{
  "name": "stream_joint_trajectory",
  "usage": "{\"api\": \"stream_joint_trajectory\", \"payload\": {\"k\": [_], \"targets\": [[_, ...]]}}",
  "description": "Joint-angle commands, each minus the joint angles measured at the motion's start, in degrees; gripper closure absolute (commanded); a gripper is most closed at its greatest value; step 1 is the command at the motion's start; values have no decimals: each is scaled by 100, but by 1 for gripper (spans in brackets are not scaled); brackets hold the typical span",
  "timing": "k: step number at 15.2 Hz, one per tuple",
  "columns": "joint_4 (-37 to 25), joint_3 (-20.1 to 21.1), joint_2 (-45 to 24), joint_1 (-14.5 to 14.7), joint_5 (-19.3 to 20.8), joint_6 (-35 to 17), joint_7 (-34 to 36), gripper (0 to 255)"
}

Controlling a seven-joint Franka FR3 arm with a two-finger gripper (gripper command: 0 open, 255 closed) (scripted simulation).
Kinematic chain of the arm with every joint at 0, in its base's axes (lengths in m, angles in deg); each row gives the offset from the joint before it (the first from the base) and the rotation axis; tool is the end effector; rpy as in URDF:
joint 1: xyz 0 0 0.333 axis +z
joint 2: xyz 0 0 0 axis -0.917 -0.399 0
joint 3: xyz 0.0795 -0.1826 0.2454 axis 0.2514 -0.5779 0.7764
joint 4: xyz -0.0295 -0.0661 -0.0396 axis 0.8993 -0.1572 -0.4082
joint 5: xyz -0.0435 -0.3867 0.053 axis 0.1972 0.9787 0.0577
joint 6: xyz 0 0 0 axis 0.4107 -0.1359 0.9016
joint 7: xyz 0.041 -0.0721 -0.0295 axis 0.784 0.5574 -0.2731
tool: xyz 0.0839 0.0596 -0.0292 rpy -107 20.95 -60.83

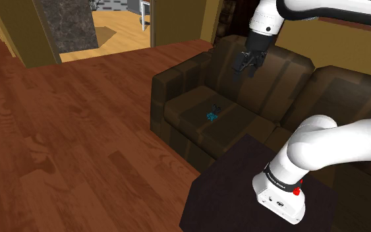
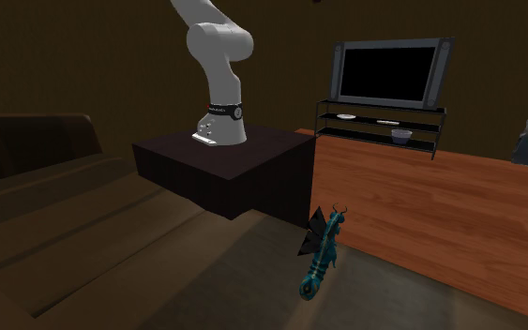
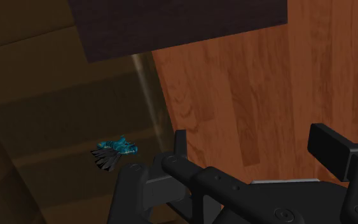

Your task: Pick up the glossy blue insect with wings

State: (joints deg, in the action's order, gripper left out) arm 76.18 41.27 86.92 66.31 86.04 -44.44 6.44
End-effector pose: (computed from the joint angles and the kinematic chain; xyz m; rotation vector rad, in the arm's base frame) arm 0.2952 0.0102 0.5820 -3.0988 0.2016 -0.0241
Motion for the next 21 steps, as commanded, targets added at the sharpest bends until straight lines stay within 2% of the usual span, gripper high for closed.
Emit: {"api": "stream_joint_trajectory", "payload": {"k": [1,11,21], "targets": [[0,0,0,0,0,0,0,0],[1016,-64,-981,-546,111,-2343,649,0],[1251,-189,-2777,-1090,240,-4715,1323,0]]}}
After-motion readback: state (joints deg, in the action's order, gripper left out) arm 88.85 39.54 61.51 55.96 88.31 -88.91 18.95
